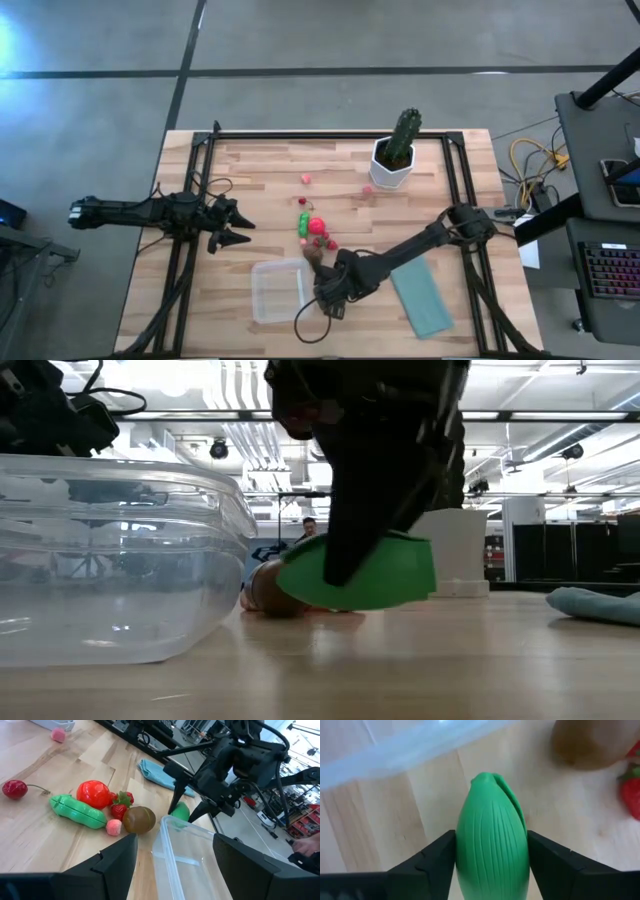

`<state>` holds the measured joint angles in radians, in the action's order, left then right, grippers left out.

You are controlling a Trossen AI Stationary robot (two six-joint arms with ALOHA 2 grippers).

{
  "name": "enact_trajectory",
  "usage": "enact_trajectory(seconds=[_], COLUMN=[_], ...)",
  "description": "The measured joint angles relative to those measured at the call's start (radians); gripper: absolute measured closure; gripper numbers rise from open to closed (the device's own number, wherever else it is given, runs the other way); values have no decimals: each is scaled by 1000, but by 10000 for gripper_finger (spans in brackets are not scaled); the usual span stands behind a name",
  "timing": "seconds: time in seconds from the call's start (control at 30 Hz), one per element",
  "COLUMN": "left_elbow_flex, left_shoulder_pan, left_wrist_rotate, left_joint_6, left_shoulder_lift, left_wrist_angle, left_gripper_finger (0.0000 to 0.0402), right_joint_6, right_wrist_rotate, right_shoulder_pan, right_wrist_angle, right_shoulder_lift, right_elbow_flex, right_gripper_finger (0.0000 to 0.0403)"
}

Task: Pick and placing Produce into tupperware
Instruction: Put the green corn into the transparent bin

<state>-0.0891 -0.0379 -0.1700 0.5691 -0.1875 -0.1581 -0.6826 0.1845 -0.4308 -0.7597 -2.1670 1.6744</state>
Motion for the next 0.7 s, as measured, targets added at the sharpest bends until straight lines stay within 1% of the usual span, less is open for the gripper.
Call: enact_trajectory(seconds=[0.1, 0.2, 0.43, 0.53, 0.63, 0.7], left_elbow_flex=[0, 0, 0, 0, 0, 0], left_shoulder_pan=[0, 0, 0, 0, 0, 0], left_wrist_rotate=[0, 0, 0, 0, 0, 0], left_joint_6=[0, 0, 0, 0, 0, 0], left_shoulder_lift=[0, 0, 0, 1, 1, -1], left_wrist_angle=[0, 0, 0, 0, 0, 1], left_gripper_finger=[155, 155, 155, 155, 155, 155], right_joint_6=[0, -2, 29, 58, 51, 41], right_wrist_rotate=[-1, -14, -4, -8, -17, -77], right_shoulder_pan=[8, 15, 39, 61, 94, 120], right_wrist_angle=[-7, -41, -97, -89, -60, -22], right_shoulder_lift=[0, 5, 74, 68, 41, 6], right_elbow_flex=[8, 42, 218, 303, 364, 394], right_gripper_finger=[202, 199, 188, 188, 188, 188])
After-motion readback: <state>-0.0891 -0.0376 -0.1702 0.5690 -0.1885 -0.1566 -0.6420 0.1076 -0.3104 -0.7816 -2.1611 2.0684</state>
